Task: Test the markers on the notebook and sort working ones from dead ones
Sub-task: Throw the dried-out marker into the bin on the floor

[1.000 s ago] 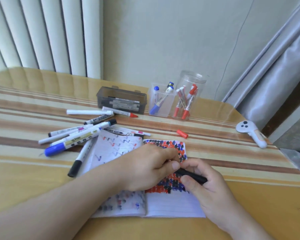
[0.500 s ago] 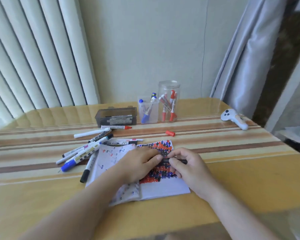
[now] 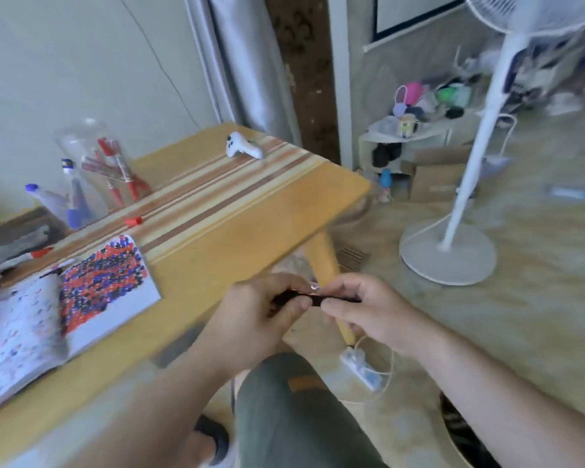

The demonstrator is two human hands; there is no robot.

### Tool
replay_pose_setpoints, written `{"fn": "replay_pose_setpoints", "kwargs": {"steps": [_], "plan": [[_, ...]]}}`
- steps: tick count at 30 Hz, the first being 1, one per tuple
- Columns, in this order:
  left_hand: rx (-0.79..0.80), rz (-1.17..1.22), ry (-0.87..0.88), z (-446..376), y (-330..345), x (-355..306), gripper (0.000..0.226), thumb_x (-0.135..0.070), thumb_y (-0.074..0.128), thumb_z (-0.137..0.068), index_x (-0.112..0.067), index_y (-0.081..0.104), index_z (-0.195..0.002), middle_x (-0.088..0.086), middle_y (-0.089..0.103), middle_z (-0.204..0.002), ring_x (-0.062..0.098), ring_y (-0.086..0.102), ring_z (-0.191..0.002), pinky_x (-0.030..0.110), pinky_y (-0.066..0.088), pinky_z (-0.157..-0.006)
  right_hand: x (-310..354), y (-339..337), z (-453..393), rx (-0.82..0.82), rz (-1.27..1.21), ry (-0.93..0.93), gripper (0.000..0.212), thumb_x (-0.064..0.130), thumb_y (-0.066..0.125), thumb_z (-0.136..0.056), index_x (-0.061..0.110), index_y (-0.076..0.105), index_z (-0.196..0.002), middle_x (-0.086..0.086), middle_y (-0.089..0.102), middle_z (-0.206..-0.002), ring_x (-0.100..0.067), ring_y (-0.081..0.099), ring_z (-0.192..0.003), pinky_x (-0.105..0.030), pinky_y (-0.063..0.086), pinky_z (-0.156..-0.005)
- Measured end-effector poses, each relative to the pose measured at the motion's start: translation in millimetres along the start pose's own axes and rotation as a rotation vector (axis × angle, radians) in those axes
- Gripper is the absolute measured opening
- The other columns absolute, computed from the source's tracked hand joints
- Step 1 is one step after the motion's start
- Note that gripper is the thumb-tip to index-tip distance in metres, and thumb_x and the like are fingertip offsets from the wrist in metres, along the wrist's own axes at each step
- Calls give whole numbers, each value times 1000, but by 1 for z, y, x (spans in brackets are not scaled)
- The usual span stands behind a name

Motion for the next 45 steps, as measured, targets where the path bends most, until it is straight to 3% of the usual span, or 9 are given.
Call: {"fn": "replay_pose_setpoints", "kwargs": {"steps": [4, 8, 12, 15, 21, 25, 32, 39, 45], "plan": [[256, 41, -49, -7, 134, -16, 34, -36, 61, -99, -44, 52, -131, -15, 66, -82, 2, 62, -78, 9, 42, -69, -130, -75, 102, -369, -397, 368, 5, 9, 72, -92, 9, 68, -94, -11, 61, -71, -18, 48, -57, -28, 32, -53], [759, -216, -125, 25, 241, 13, 34, -41, 52, -100, -41, 52, -135, -10, 69, -112, 11, 62, -96, 29, 52, -90, -254, -102, 213, -782, -317, 811, 9, 4, 64, -99, -2, 60, -92, -11, 55, -71, -9, 48, -45, -21, 33, -41], [821, -276, -57, 27, 247, 13, 23, -42, 48, -100, -40, 66, -115, -17, 68, -100, 2, 61, -93, 20, 50, -81, -316, -114, 277, -1024, -422, 1040, 11, 0, 60, -99, 2, 62, -110, -10, 64, -94, -22, 62, -83, -35, 50, -69], [602, -201, -127, 23, 227, 20, 19, -41, 52, -100, -44, 62, -116, -16, 65, -90, 3, 60, -81, 15, 44, -67, -324, -122, 272, -1001, -325, 1046, 22, 1, 61, -96, 3, 60, -118, -12, 60, -96, -25, 60, -77, -41, 58, -77], [647, -108, -136, 26, 227, 12, 26, -36, 51, -101, -45, 62, -122, -19, 63, -90, 1, 58, -74, 14, 42, -66, -334, -147, 212, -727, 108, 866, 47, 10, 64, -85, 26, 54, -128, -7, 70, -93, -23, 71, -83, -46, 63, -80], [575, 53, -106, 18, 187, -2, 27, -30, 57, -100, -45, 62, -122, -20, 62, -89, 7, 61, -79, 22, 51, -77, -225, -109, 139, -613, 105, 662, 31, 6, 58, -94, 26, 62, -118, -11, 69, -87, -14, 63, -66, -25, 51, -58], [133, 107, 14, 13, -30, 0, 22, -31, 66, -100, -41, 67, -119, -14, 67, -93, 12, 63, -86, 19, 49, -76, -7, -2, 21, -297, 406, -65, 49, 4, 72, -89, 49, 65, -106, 8, 67, -85, -20, 60, -71, -26, 49, -69], [-169, -117, -307, 44, -194, 139, 14, -30, 66, -97, -41, 72, -104, -16, 69, -82, 8, 66, -71, 30, 57, -68, 136, 130, -111, 63, 646, -460, 32, 9, 71, -91, 31, 67, -114, 7, 63, -85, -16, 59, -72, -21, 48, -67], [-145, -388, -439, 54, -235, 235, 17, -35, 65, -94, -41, 73, -109, -18, 69, -93, 8, 63, -86, 23, 42, -70, 136, 216, -262, 120, 952, -388, 22, 24, 69, -89, 30, 69, -111, 11, 61, -94, -14, 58, -83, -27, 42, -72]]}}
Point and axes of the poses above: each hand's wrist, its own z-axis away from the middle knuckle, its own y-axis out of the palm, x = y × z, the point moved 4 cm from there along -z, towards the middle knuckle
